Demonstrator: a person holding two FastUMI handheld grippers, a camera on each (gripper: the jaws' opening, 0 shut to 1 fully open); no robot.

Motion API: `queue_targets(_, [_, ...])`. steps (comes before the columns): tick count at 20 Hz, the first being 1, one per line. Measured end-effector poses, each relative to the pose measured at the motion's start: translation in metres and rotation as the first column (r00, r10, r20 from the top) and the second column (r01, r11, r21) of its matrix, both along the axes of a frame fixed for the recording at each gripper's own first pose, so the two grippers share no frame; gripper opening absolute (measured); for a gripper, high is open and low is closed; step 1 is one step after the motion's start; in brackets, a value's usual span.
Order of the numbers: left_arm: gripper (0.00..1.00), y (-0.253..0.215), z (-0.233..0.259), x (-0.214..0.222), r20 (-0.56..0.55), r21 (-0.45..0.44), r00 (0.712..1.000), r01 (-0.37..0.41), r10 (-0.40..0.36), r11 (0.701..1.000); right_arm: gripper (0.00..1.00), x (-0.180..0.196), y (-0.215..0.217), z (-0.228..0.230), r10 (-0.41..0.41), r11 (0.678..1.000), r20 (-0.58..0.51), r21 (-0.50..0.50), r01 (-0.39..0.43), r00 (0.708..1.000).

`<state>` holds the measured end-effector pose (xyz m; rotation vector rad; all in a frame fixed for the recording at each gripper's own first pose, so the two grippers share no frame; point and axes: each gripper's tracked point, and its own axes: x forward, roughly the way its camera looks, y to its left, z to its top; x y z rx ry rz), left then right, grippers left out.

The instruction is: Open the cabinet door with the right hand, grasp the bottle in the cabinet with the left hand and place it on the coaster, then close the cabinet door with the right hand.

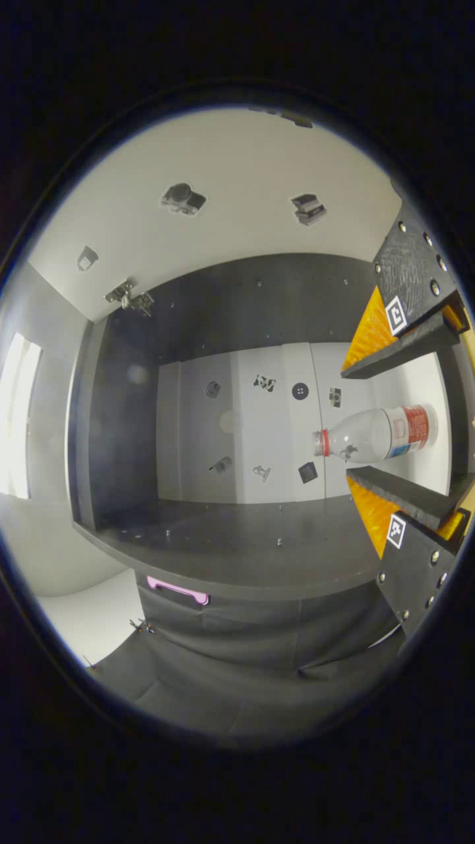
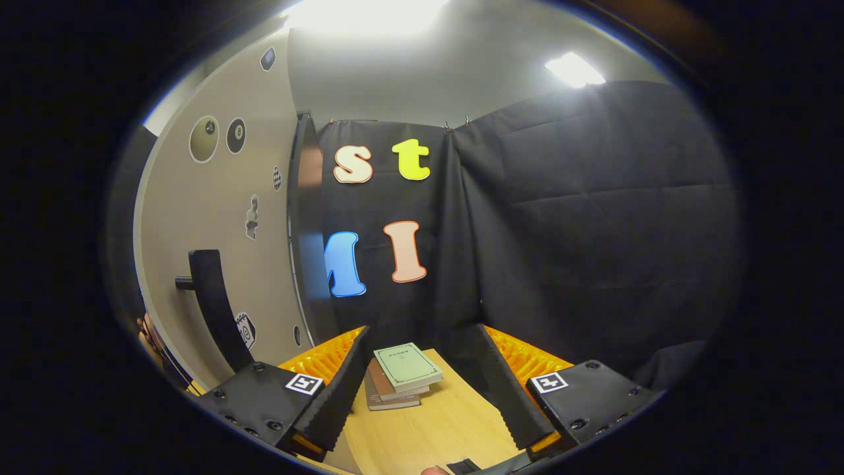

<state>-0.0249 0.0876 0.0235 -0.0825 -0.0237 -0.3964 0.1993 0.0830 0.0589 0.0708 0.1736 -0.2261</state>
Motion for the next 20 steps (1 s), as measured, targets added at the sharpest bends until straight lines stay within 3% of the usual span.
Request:
queue_targets(6, [0.82, -0.001, 0.003, -0.002, -0.015, 0.004, 1.0, 0.012, -0.012, 1.0, 0.99, -0.002, -0.013, -0.003, -0.071, 0.997, -0.021, -0.04, 0.071, 0.997])
queue_targets(17, [0.82, -0.003, -0.002, -0.005, -0.068, 0.026, 0.996, 0.055, -0.054, 0.998, 0.98, -0.006, -0.018, -0.005, -0.083, 0.994, -0.043, -0.075, 0.079, 0.996])
queue_targets(20, [0.72, -0.007, 0.002, -0.011, -0.074, 0.009, 0.994, 0.088, -0.087, 0.996, 0.99, -0.006, -0.019, -0.005, -0.083, 0.994, -0.046, -0.072, 0.08, 0.996])
